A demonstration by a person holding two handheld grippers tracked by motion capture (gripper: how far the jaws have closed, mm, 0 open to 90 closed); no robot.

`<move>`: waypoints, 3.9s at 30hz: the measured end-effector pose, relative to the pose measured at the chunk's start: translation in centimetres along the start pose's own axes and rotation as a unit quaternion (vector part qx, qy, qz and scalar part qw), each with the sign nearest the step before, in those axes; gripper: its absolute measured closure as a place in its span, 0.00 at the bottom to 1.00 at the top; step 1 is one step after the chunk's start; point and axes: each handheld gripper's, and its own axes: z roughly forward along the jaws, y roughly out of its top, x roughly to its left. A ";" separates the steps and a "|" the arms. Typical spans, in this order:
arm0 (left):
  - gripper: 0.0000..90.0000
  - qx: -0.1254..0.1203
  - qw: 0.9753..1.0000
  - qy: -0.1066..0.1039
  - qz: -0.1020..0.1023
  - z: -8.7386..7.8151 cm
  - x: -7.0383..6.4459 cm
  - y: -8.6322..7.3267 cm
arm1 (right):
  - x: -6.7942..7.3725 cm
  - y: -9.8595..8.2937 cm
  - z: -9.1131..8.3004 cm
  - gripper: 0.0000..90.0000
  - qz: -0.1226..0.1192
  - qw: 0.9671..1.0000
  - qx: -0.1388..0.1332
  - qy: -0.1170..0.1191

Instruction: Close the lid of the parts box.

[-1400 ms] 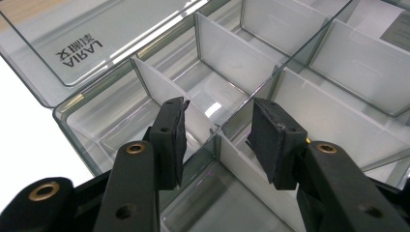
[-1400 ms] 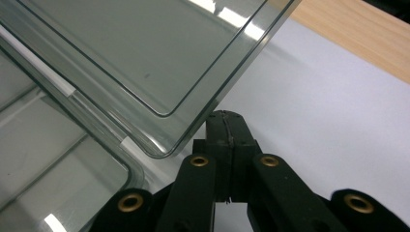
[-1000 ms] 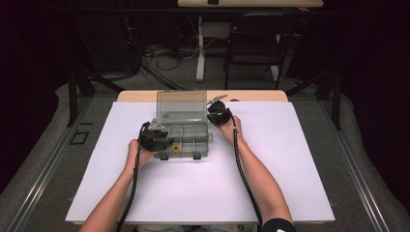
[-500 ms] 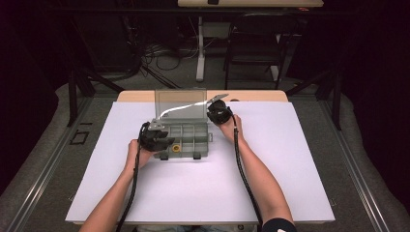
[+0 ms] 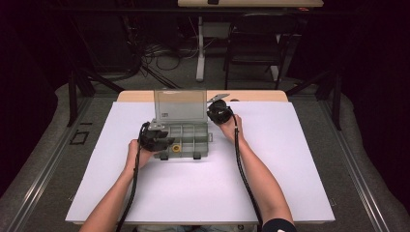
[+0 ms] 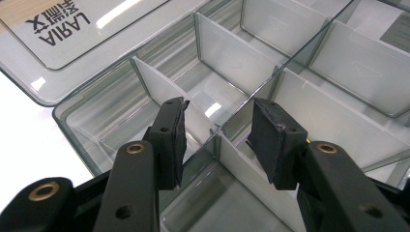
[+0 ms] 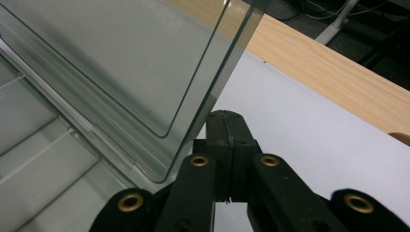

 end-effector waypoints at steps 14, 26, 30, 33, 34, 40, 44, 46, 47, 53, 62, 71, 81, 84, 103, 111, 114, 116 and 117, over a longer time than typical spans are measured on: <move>0.63 -0.001 1.000 0.001 -0.002 0.0 0.0 0.0 | 0.0 0.3 -0.7 1.00 -0.002 1.000 -0.019 -0.003; 0.63 -0.002 1.000 0.000 -0.002 0.0 0.0 0.0 | 0.1 0.5 -1.3 1.00 -0.005 0.999 -0.035 -0.004; 0.63 -0.003 1.000 0.000 -0.003 0.0 0.0 0.0 | 0.1 0.7 -1.6 1.00 -0.009 0.999 -0.044 -0.004; 0.63 -0.003 1.000 0.000 -0.003 0.0 0.0 0.0 | 0.1 0.7 -1.7 1.00 -0.011 0.999 -0.043 -0.004; 0.63 -0.003 1.000 0.000 -0.003 0.0 0.0 0.0 | 0.1 0.7 -1.8 1.00 -0.014 0.999 -0.045 -0.004; 0.63 -0.006 1.000 0.000 -0.004 0.0 0.0 -0.1 | 0.2 0.7 -2.1 1.00 -0.017 0.998 -0.056 -0.002; 0.63 -0.006 1.000 0.000 -0.002 0.0 0.1 -0.1 | 0.2 0.8 -2.4 1.00 -0.018 0.998 -0.063 -0.001; 0.63 -0.006 1.000 -0.002 -0.005 0.0 0.1 -0.1 | 0.2 0.8 -2.5 1.00 -0.019 0.998 -0.067 -0.002; 0.62 -0.007 1.000 -0.005 -0.008 0.1 0.1 -0.1 | 0.2 0.9 -2.7 1.00 -0.020 0.997 -0.070 -0.002; 0.62 -0.008 1.000 -0.005 -0.008 0.1 0.1 -0.2 | 0.3 1.1 -3.2 1.00 -0.027 0.996 -0.081 -0.002; 0.61 -0.007 1.000 0.004 -0.005 0.1 0.0 -0.1 | 0.4 1.4 -4.0 1.00 -0.038 0.994 -0.102 -0.002; 0.59 -0.008 1.000 -0.003 -0.006 0.1 0.1 -0.1 | 0.4 1.4 -4.2 1.00 -0.040 0.993 -0.107 0.001; 0.25 -0.032 0.999 0.002 0.007 -0.5 -0.4 0.6 | 0.5 1.3 -4.2 1.00 -0.035 0.994 -0.107 0.007; 0.12 -0.045 0.999 0.016 0.007 -1.3 -0.1 0.8 | 0.5 1.3 -4.3 1.00 -0.036 0.994 -0.107 0.006; 0.00 -0.090 0.993 0.071 -0.010 -5.0 3.2 2.7 | 0.6 1.2 -4.2 1.00 -0.037 0.994 -0.106 0.005; 0.00 -0.091 0.992 0.083 -0.015 -6.2 5.1 5.0 | 0.7 1.2 -4.2 1.00 -0.038 0.994 -0.105 0.004; 0.08 -0.095 0.992 0.085 -0.010 -6.5 5.5 5.9 | 0.7 1.2 -4.3 1.00 -0.039 0.994 -0.106 0.002; 0.17 -0.090 0.992 0.089 -0.002 -6.5 5.6 6.4 | 0.7 1.1 -4.3 1.00 -0.039 0.994 -0.105 0.002; 0.19 -0.086 0.992 0.092 0.003 -6.5 5.7 6.7 | 0.8 1.1 -4.3 1.00 -0.038 0.994 -0.105 0.002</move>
